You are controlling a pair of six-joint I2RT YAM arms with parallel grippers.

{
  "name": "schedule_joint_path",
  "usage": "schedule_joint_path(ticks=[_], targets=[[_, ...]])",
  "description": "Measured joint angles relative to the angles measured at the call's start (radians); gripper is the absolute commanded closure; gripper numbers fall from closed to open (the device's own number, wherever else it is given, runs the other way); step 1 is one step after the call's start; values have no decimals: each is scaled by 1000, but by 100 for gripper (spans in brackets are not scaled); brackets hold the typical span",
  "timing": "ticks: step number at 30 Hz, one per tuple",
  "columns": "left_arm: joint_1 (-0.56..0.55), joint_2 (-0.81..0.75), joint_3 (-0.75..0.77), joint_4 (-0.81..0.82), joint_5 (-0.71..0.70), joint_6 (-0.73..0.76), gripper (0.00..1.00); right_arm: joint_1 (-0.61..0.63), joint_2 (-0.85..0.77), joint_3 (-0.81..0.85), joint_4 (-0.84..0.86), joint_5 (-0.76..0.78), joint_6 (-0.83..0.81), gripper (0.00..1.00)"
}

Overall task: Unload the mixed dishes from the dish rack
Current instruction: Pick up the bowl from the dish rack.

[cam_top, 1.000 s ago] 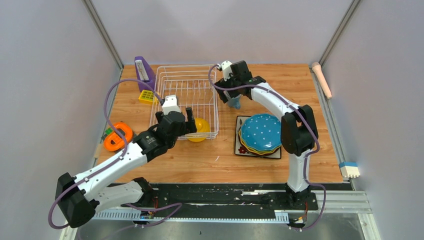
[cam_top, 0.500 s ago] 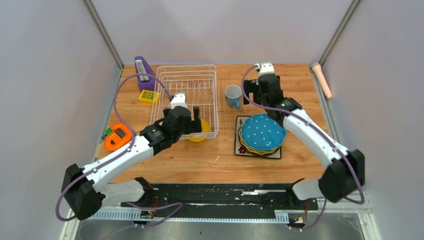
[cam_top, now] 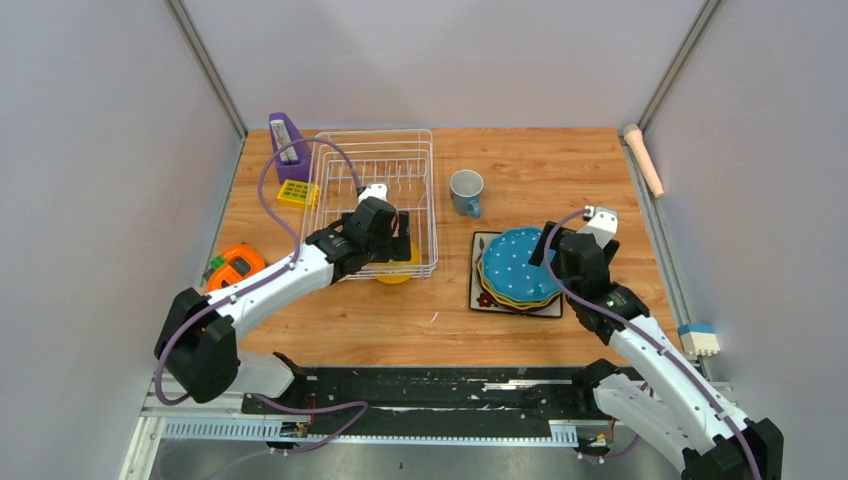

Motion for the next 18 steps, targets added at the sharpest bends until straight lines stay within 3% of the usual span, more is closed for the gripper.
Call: schedule_joint_path(ticks=[8, 18], targets=[[17, 117, 60, -2, 46, 15, 0, -3, -140, -42, -11, 63, 78, 0], [18, 225, 124, -32, 48, 24, 5, -3, -61, -42, -5, 72, 93, 0]])
